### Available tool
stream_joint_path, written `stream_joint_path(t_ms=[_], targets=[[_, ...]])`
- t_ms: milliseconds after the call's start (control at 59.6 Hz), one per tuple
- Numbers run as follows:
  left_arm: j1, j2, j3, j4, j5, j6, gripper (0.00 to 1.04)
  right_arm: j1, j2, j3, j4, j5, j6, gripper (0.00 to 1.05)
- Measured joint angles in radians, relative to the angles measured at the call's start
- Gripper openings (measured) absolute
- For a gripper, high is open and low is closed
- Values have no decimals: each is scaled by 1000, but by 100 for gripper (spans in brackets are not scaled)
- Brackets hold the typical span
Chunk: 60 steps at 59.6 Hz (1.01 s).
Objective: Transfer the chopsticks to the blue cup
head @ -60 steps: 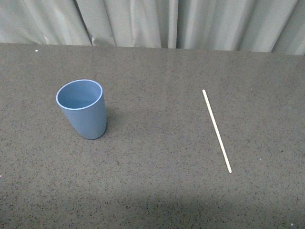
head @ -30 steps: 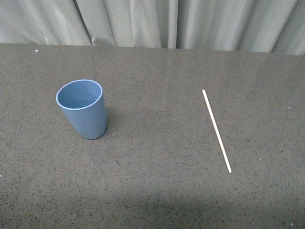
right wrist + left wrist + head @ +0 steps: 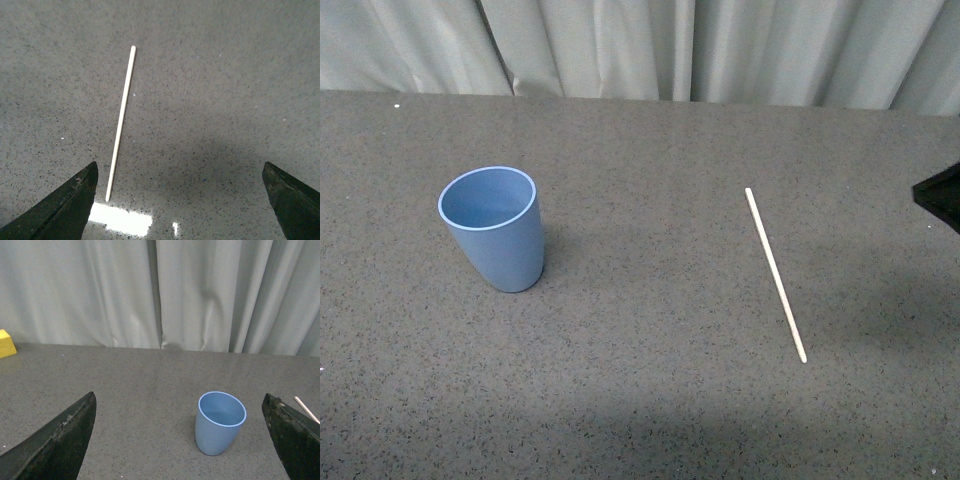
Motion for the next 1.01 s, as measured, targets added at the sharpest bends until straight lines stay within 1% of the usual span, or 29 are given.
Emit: stream_joint_path(t_ms=[201,386,604,705,1007], targets=[[0,0,0,0,0,0,98,10,335,287,-178,0,99,95],[0,0,0,0,0,0,98,39,521,470,-291,-3,137,95],[0,0,0,0,0,0,98,72,649,618,-355,-11,142,95],[0,0,0,0,0,0,98,89,710,686,-387,0,147,95],[0,0,0,0,0,0,98,120,814,771,-443,8,162,95]])
